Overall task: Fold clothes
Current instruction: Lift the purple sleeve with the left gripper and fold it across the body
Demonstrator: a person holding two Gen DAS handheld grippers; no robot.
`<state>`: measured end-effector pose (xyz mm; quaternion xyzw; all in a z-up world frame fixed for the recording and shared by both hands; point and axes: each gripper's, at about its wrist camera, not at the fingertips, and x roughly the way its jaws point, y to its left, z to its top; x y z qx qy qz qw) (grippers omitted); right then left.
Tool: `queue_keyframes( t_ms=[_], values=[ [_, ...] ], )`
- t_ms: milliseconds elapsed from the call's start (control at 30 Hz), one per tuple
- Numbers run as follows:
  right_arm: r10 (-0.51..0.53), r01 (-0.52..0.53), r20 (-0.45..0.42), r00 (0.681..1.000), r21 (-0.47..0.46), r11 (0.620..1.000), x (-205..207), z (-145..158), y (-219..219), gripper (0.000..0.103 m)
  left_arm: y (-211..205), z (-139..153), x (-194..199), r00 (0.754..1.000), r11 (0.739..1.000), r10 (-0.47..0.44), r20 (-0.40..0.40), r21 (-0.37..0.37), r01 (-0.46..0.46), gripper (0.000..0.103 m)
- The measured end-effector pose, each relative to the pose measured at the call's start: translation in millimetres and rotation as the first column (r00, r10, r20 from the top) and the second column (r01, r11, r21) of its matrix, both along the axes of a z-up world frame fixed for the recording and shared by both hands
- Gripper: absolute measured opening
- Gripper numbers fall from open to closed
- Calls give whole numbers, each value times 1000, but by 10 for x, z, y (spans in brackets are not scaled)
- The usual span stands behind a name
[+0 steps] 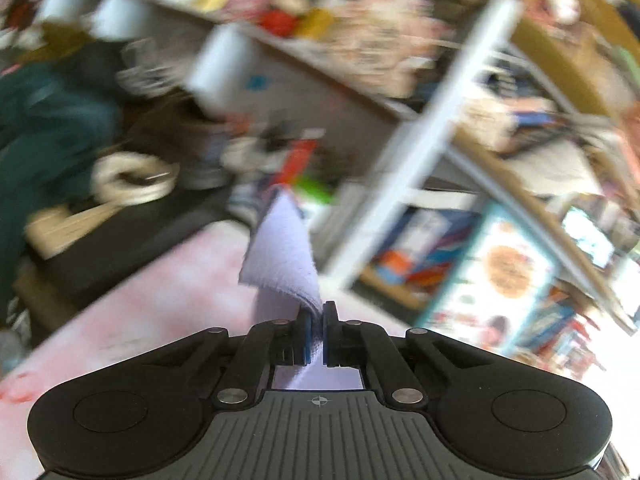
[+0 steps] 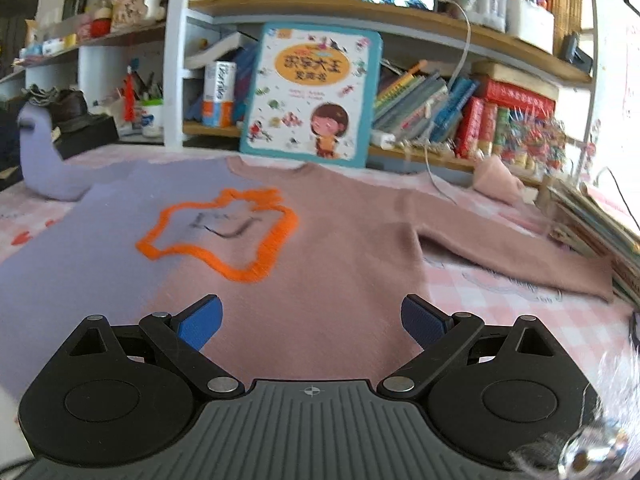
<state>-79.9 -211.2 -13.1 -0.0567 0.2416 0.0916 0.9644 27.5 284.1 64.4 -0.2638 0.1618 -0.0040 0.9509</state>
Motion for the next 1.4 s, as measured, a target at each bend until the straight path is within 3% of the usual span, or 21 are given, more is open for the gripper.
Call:
queue_keyframes(
  t_ms=[133, 333, 533, 700, 867, 967, 1033, 1100, 1233, 1300, 1400],
  values=[
    [-15, 16, -25, 1000, 60, 998, 21, -47, -104, 96, -618, 349, 235, 988, 988, -150, 34, 45, 148, 3],
    [-12, 16, -44, 999, 82, 996, 46, -56, -122, 96, -1708, 633, 596, 940, 933, -339, 31, 141, 331, 3],
    [1, 1, -24, 1000, 114, 994, 12, -42, -166, 96, -2539, 553, 886, 899, 888, -437, -25, 148, 436, 3],
    [9, -4, -26, 1000, 163, 987, 14, -28, -235, 96, -3046, 352, 1053, 888, 871, -448, -103, 174, 460, 3],
    [15, -11, -22, 1000, 180, 984, 4, -22, -251, 96, -3229, 37, 1165, 882, 872, -433, -186, 163, 462, 4],
    [18, -13, -22, 1000, 180, 984, 1, -23, -249, 96, -3253, -104, 1200, 858, 865, -463, -221, 96, 492, 14],
    [19, -15, -24, 1000, 179, 984, 2, -24, -249, 96, -3255, -159, 1187, 836, 858, -494, -240, 25, 514, 45],
    [19, -14, -25, 1000, 179, 984, 3, -24, -251, 96, -3239, -146, 1123, 815, 837, -535, -221, -13, 547, 56],
    [15, -11, -24, 1000, 180, 984, 3, -25, -251, 96, -3173, -49, 908, 790, 803, -585, -182, 5, 596, 56],
    [13, -9, -24, 1000, 180, 984, 1, -27, -251, 96, -3041, -11, 748, 806, 805, -561, -188, 102, 585, 56],
    [11, -7, -25, 1000, 173, 985, 4, -27, -240, 96, -2749, -39, 500, 850, 817, -482, -212, 243, 523, 56]
  ],
)
